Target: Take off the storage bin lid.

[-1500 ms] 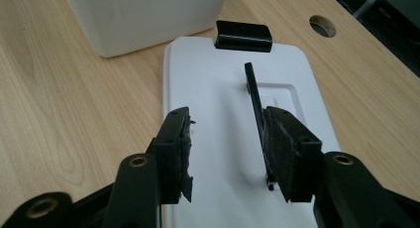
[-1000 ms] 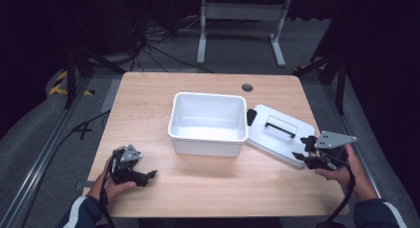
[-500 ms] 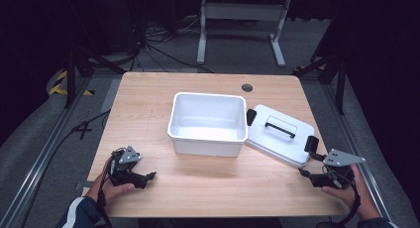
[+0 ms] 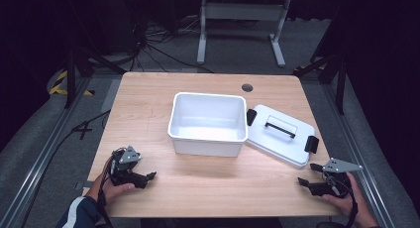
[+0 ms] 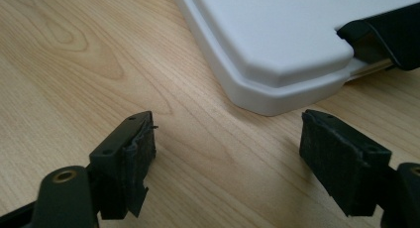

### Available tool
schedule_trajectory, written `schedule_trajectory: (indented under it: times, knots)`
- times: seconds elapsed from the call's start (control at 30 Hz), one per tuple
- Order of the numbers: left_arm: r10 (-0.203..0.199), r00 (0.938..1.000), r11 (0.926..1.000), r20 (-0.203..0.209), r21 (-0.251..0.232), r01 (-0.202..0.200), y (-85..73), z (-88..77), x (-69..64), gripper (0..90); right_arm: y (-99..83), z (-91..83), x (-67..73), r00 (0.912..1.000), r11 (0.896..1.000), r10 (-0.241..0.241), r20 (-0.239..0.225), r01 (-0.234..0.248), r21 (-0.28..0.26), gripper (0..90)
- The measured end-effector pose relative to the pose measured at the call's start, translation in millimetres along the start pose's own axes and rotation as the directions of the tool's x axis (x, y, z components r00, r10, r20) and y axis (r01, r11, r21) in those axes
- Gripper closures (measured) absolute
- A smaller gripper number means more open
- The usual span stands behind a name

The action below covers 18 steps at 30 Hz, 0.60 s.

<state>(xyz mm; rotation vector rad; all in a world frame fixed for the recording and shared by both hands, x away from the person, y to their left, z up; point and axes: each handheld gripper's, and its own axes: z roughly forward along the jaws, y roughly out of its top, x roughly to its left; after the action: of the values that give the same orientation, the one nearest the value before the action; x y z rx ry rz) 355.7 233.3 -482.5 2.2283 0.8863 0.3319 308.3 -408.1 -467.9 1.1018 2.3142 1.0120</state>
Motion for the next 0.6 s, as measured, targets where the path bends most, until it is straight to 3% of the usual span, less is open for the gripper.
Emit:
schedule_trajectory:
  times: [0.6]
  knots:
    - [0.006,1.0000,1.0000,-0.004,0.001,-0.006,0.2,-0.1,0.7,5.1,0.0,0.1,-0.1,1.0000,1.000,0.004,0.005,-0.004,0.000,21.7]
